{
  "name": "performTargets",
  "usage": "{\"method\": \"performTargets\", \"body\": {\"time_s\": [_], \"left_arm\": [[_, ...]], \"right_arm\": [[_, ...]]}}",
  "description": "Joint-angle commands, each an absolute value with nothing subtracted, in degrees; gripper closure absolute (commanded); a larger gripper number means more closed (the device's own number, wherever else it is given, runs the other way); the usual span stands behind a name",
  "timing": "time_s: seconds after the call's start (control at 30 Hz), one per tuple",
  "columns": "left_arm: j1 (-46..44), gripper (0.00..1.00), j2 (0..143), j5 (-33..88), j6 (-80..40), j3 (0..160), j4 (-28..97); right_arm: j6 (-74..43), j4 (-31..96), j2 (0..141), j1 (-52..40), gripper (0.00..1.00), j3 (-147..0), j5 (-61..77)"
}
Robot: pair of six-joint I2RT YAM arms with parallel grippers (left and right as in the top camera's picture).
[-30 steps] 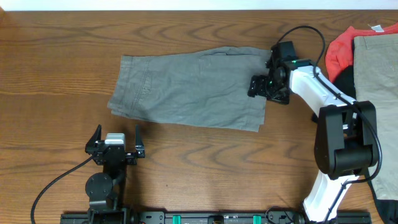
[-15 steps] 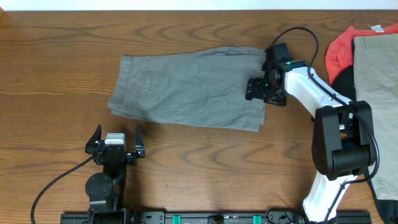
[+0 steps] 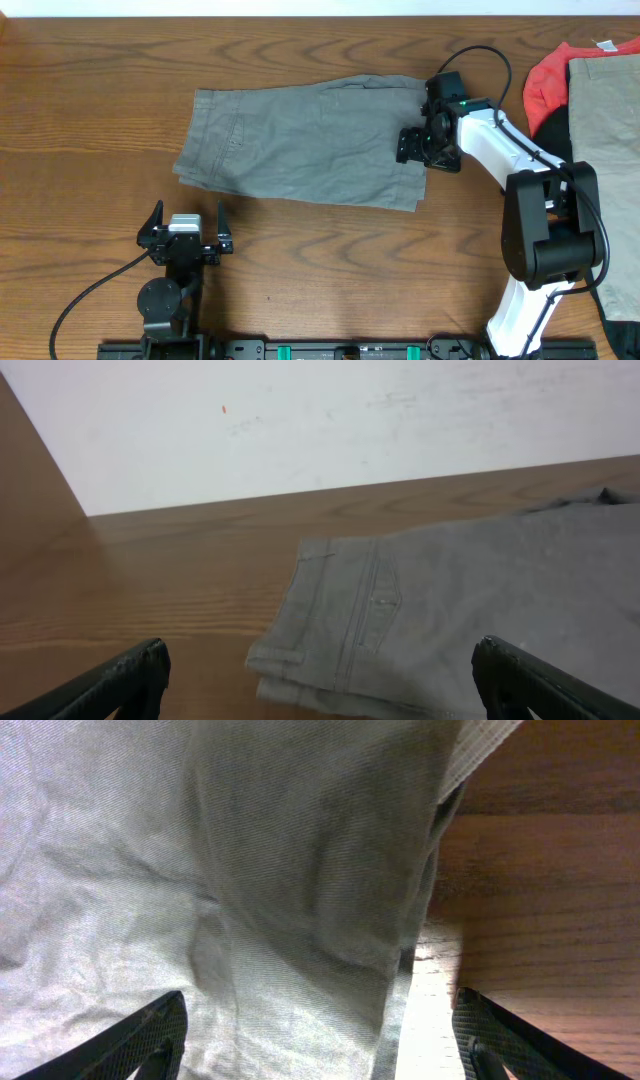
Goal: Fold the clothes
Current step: 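Grasp the right edge of the shorts with the right gripper, then pull the shorts rightward with the right gripper to straighten them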
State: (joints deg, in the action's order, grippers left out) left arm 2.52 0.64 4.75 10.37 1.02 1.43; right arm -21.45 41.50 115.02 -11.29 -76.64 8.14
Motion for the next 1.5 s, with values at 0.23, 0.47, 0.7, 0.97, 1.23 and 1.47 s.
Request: {"method": "performTargets", "body": {"time_s": [0.23, 0.47, 0.7, 0.97, 1.23, 1.47], "left_arm": [[2.72, 0.02, 0.62, 6.37, 10.41, 0.23, 3.53], [2.72, 0.02, 0.62, 6.37, 10.41, 0.25, 3.53], [2.72, 0.02, 0.62, 6.37, 10.41, 0.23, 3.53], [2.72, 0.02, 0.62, 6.37, 10.41, 0.25, 3.53], [2.72, 0.02, 0.62, 6.37, 10.41, 0.25, 3.53], [2.72, 0.02, 0.62, 6.37, 10.41, 0.25, 3.53]], "right_arm": [[-22.26, 40.82, 115.55, -13.69, 0.20, -75.94, 7.44], [-22.28, 41.45, 115.55, -13.69, 0.19, -75.94, 5.04], [-22.28, 41.65, 115.55, -13.67, 0.17, -75.94, 4.29], [-22.72, 41.65, 117.54, -13.96, 0.42, -75.94, 4.54], [-22.72, 41.71, 118.87, -13.82, 0.78, -75.96, 4.49], [-23.75, 43.68, 118.80, -11.70, 0.99, -76.07, 2.85]]}}
